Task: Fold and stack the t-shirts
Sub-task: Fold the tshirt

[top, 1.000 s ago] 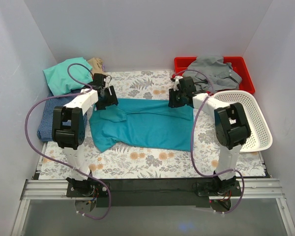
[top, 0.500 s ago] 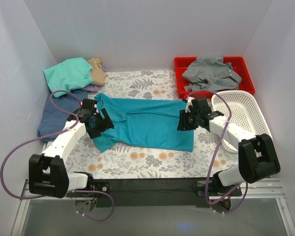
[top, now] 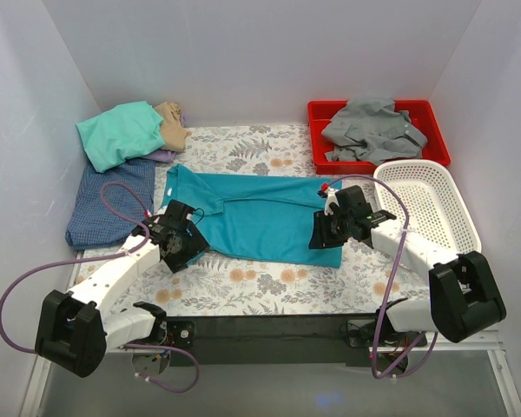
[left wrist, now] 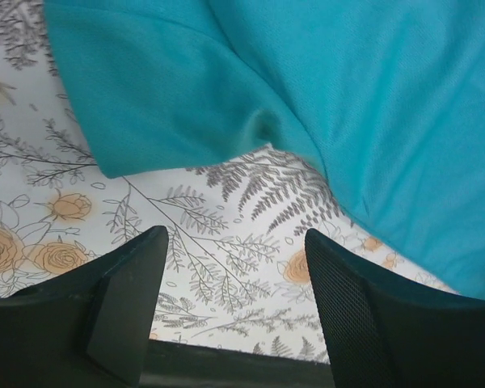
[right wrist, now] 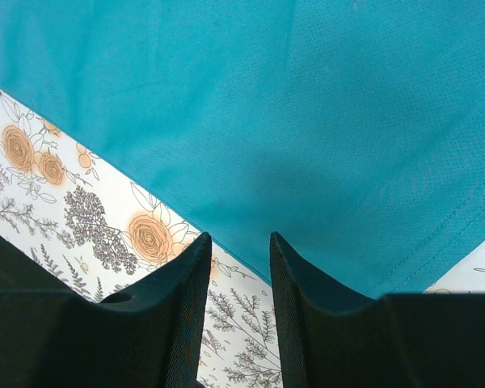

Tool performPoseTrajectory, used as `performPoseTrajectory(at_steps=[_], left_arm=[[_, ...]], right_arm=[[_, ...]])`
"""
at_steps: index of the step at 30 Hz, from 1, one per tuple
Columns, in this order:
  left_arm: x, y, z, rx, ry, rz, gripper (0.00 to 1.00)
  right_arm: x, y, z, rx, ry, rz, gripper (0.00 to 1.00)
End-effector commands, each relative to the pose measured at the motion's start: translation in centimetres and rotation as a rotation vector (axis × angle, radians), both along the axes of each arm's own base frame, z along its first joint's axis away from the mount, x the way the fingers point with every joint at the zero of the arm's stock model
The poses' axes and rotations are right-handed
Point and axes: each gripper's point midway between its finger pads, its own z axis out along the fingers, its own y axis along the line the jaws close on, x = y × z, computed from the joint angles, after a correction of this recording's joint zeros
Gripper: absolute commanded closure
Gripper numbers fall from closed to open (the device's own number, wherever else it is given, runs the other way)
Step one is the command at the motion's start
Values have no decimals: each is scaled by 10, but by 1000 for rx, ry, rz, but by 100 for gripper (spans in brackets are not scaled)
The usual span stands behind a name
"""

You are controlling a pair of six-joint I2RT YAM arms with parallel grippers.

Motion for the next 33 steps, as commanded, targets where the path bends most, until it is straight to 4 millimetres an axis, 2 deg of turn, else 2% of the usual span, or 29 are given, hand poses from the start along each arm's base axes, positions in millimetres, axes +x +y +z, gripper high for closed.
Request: performPoseTrajectory(at_steps=[1, 6, 7, 18, 23, 26, 29, 30, 33], left_arm=[[0, 25, -8, 88, -25, 190, 32], [-3, 37, -24, 112, -26, 327, 31], [-5, 39, -33, 106, -20, 382, 31], [4, 56, -44, 178, -74, 469, 32], [14, 62, -42, 205, -130, 483, 37], [20, 67, -41, 232, -170, 478, 45], [21, 69, -45, 254, -168, 466, 58], [21, 69, -48, 262, -158, 446, 68], [20, 65, -50, 249, -151, 427, 88]], right_arm=[[11, 8, 12, 27, -56, 38, 58], [16, 9, 13, 13, -74, 70, 58], [17, 8, 11, -7, -73, 91, 58], [22, 10, 5, -22, -60, 110, 58], [21, -2, -1, -70, -50, 45, 58], [15, -6, 0, -71, -48, 21, 58], [11, -12, -9, -97, -25, -4, 58], [11, -14, -14, -113, -18, -9, 58], [17, -23, -23, -171, -13, -52, 58]])
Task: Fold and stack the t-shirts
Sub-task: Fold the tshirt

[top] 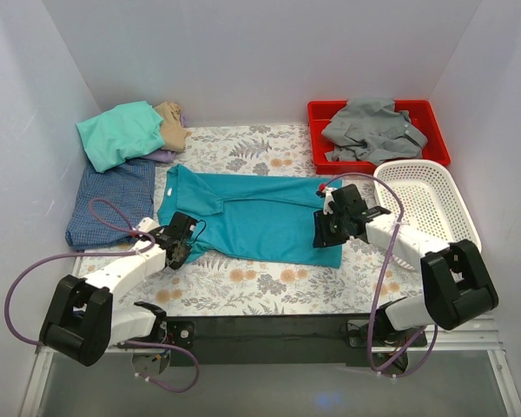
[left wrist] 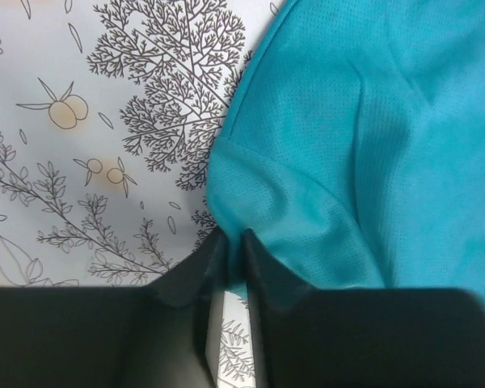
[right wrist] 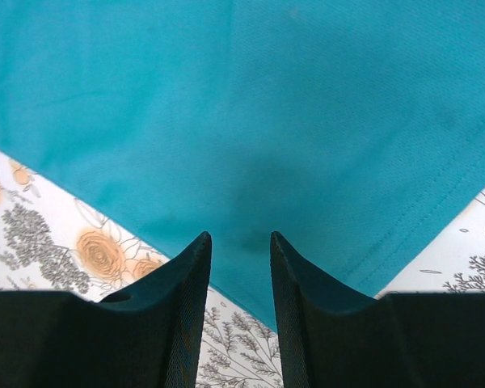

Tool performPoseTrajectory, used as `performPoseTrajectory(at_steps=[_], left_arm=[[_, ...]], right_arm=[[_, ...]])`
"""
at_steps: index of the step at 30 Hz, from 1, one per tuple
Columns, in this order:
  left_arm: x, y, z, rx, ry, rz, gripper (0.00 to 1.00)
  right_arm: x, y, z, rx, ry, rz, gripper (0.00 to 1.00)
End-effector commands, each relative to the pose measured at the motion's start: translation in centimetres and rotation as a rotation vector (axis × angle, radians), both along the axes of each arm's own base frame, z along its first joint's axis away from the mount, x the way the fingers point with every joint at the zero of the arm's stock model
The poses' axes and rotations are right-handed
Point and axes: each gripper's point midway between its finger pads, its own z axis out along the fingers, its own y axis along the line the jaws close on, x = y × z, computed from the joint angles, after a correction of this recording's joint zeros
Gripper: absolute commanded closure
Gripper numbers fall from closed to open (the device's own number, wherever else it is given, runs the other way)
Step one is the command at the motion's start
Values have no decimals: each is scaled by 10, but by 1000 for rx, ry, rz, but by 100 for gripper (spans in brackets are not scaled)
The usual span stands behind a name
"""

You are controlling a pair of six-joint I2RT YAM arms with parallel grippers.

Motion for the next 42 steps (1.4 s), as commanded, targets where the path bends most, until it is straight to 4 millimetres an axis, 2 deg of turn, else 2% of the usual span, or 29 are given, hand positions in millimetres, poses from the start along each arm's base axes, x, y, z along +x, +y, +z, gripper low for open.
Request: performPoseTrajectory(at_steps=[1, 7, 10, 11, 13, 14, 18, 21, 28, 32, 38, 42], left_arm=[[0, 5, -4, 32, -9, -17, 99], [-3, -3, 9, -8, -28, -79, 100], [1, -13, 34, -54, -67, -131, 100], [7, -18, 51, -68, -106, -165, 100], [6, -22, 66, -85, -108, -188, 100], [12, -25, 83, -89, -142, -217, 100], [18, -24, 111, -50, -157, -257, 100], [24, -23, 120, -23, -151, -270, 100], [33, -22, 108, 18, -112, -282, 100], [44, -23, 100, 25, -107, -277, 99], [76, -26, 101, 31, -151, -293, 100], [99, -16, 100, 62, -152, -263, 100]], right_arm=[[5, -13, -16, -79, 17, -65, 58], [7, -8, -41, -91, 92, -75, 59], [5, -10, -54, -118, 129, -81, 59], [5, -11, -56, -123, 137, -80, 59], [0, -12, -64, -132, 167, -82, 60], [-1, -12, -65, -134, 171, -84, 60], [-2, -20, -64, -168, 164, -111, 60], [-7, -29, -61, -195, 168, -145, 60], [-16, -39, -55, -222, 169, -192, 60], [-9, -42, -43, -225, 122, -215, 60], [-1, -41, -28, -224, 89, -223, 60], [3, -41, -22, -226, 76, -224, 60]])
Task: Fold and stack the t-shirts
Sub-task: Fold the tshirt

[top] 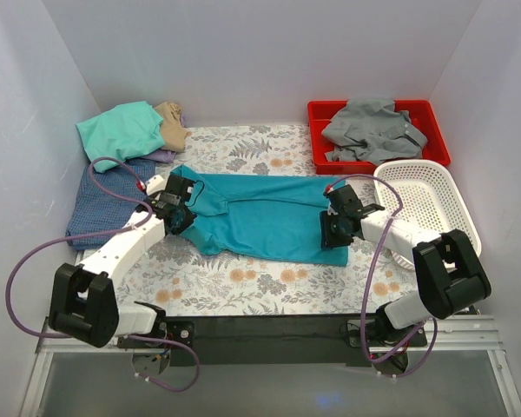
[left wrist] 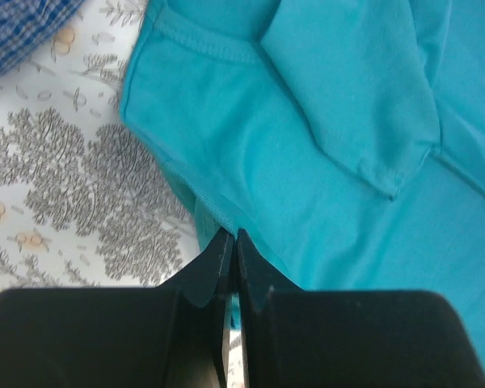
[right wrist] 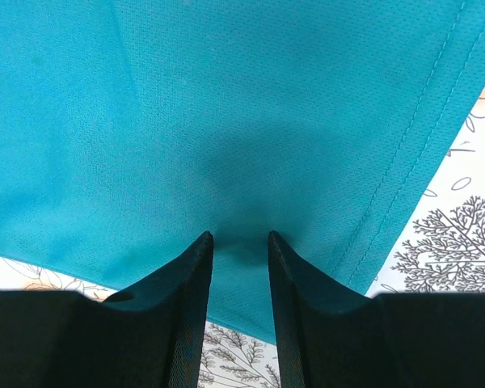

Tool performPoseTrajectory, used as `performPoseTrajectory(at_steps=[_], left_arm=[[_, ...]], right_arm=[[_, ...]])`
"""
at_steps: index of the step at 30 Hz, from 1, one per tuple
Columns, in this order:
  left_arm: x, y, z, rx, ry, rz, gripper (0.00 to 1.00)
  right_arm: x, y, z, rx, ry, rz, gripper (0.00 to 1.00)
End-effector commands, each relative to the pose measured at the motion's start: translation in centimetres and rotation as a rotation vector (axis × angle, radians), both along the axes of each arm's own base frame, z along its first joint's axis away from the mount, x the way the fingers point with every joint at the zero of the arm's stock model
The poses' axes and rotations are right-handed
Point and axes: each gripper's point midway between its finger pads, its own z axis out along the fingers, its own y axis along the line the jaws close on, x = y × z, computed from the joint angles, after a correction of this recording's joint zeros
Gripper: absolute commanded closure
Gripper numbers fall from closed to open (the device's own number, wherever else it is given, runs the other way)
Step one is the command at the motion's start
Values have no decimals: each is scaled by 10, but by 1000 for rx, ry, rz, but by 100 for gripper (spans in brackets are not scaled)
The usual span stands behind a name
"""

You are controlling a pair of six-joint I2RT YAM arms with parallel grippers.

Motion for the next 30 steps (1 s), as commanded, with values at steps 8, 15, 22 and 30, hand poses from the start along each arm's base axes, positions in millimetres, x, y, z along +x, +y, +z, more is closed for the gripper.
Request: performPoseTrajectory(at_steps=[8, 15, 22, 30], left_arm=[[67, 30, 8, -21, -103, 57, 100], [86, 23, -20, -29, -41, 18, 100], [112, 17, -38, -30, -29, -18, 50], [126, 17, -30, -14, -31, -28, 41]], right_arm=[[1, -10, 6, -65, 22, -5, 60], [3, -11, 1, -86, 34, 3, 60], [14, 1, 35, -15, -65, 52, 59], [-6, 3, 69, 94, -150, 6, 53]])
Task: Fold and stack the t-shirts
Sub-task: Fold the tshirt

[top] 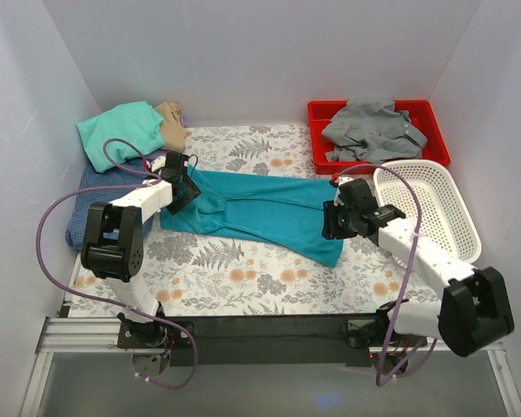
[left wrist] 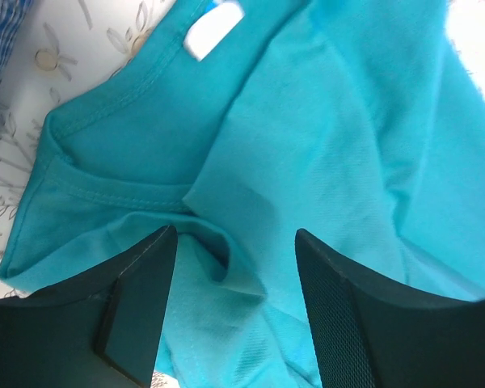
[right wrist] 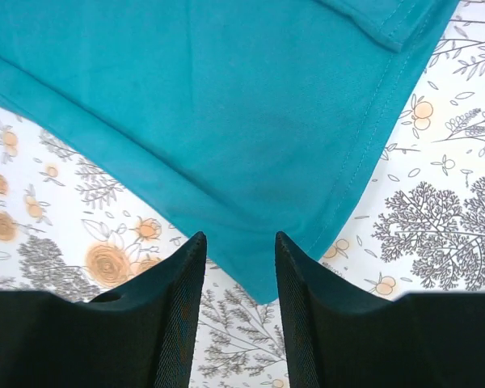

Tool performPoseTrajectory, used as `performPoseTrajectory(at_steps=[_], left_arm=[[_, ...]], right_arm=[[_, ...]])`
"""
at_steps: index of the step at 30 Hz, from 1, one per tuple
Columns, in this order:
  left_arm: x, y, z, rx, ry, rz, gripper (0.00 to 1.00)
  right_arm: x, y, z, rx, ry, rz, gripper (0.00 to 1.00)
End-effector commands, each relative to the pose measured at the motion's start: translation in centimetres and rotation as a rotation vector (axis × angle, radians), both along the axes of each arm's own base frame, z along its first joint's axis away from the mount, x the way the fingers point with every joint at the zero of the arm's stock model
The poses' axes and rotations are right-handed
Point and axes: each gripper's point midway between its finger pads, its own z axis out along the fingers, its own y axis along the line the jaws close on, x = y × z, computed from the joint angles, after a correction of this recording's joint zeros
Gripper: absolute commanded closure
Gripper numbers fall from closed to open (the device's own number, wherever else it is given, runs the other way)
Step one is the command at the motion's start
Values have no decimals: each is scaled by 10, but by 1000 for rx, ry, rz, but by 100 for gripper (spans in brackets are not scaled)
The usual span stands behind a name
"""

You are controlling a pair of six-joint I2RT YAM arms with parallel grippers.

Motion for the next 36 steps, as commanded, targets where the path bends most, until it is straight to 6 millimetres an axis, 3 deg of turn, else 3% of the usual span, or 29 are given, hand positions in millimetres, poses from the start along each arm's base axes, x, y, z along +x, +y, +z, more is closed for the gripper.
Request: performPoseTrajectory(at_steps=[1, 3, 9, 18, 28, 33, 36], left_arm=[[17, 0, 29, 3, -75, -18, 41], [17, -2, 36, -8, -91, -30, 41], [11, -8, 60, -35, -136, -76, 41], [6, -15, 67, -60, -152, -133, 40], [5, -15, 70, -53, -152, -144, 40], [5, -15, 69, -51, -146, -143, 40], [4, -13, 69, -44, -145, -142, 40]], right_arm=[[-13, -7, 6, 22, 3, -87, 53], [-25, -16, -5, 19, 50, -176, 52], [-51, -12, -26, 115, 166, -321, 50], [-60, -19, -36, 161, 182, -473, 50], [-60, -21, -49, 157, 188, -512, 52], [-62, -20, -59, 159, 198, -506, 56], [-59, -18, -61, 165, 192, -503, 66]])
